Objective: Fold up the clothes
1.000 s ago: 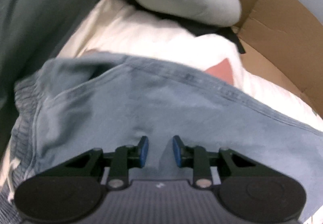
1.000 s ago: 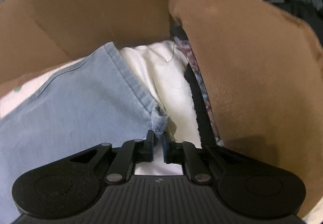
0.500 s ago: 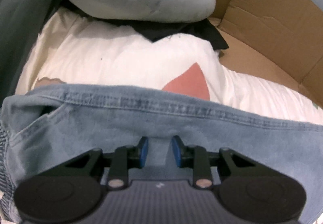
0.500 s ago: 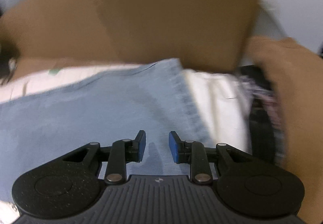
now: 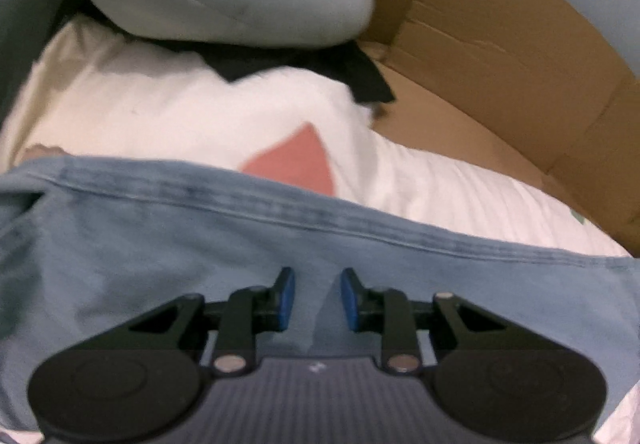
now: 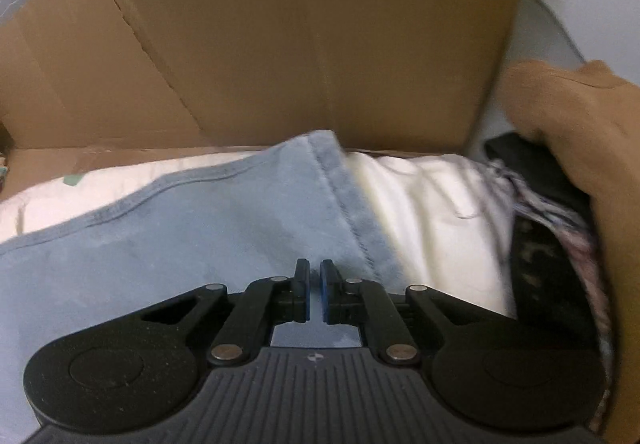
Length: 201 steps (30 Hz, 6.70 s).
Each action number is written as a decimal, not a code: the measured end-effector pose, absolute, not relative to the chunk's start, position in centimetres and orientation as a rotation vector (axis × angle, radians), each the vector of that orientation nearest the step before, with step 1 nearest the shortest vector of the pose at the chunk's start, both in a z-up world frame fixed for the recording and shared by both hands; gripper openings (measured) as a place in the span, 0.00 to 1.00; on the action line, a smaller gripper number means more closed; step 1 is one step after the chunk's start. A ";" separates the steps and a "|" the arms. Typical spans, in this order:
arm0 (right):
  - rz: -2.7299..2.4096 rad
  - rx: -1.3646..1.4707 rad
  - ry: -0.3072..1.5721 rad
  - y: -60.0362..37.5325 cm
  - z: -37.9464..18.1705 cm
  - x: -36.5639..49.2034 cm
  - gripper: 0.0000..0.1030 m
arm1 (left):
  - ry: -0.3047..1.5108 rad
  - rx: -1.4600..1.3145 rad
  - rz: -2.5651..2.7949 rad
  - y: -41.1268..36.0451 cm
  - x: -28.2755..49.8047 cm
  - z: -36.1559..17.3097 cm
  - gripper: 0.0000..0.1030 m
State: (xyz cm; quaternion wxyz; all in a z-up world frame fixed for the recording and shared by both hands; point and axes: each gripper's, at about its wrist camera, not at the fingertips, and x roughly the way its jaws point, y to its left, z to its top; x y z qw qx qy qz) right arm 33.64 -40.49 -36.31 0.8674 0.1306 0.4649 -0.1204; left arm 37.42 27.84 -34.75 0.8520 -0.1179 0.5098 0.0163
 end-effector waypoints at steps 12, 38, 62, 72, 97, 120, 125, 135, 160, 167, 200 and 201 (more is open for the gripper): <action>-0.356 0.181 0.973 -37.3 -38.1 37.3 0.07 | 1.091 -0.207 0.012 24.7 37.8 -36.0 0.31; -0.170 0.300 1.044 -41.2 -28.9 32.7 0.45 | 1.148 -0.229 -0.053 23.2 33.2 -28.7 0.49; 0.016 0.339 0.886 -42.9 -14.6 14.4 0.46 | 1.073 -0.243 -0.004 28.4 15.0 -15.8 0.52; 0.013 0.356 0.872 -44.9 -14.8 6.1 0.50 | 1.039 -0.304 0.073 32.4 7.5 -14.1 0.54; 0.116 0.310 1.120 -41.1 -30.5 -8.0 0.49 | 1.150 -0.358 0.218 34.4 -0.3 -17.2 0.54; 0.145 0.361 1.277 -39.4 -37.3 -6.8 0.49 | 1.211 -0.297 0.299 33.7 -0.8 -17.4 0.59; 0.189 0.422 1.234 -40.5 -36.1 -7.7 0.49 | 1.208 -0.293 0.286 33.2 -0.4 -17.2 0.59; 0.134 0.433 1.240 -40.6 -37.7 -9.0 0.48 | 1.237 -0.284 0.280 32.4 -0.3 -17.8 0.62; 0.211 0.604 1.163 -40.8 -36.9 -10.1 0.48 | 1.325 -0.241 0.287 32.5 -2.0 -20.9 0.64; 0.104 0.687 1.185 -40.9 -38.5 -8.9 0.47 | 1.343 -0.260 0.288 32.7 -2.2 -22.4 0.64; -0.084 0.560 1.125 -41.8 -30.4 -7.9 0.03 | 1.295 -0.519 0.385 35.6 -5.4 -28.3 0.64; -0.093 0.554 1.126 -41.8 -30.2 -7.7 0.02 | 1.282 -0.548 0.401 36.1 -5.7 -28.8 0.64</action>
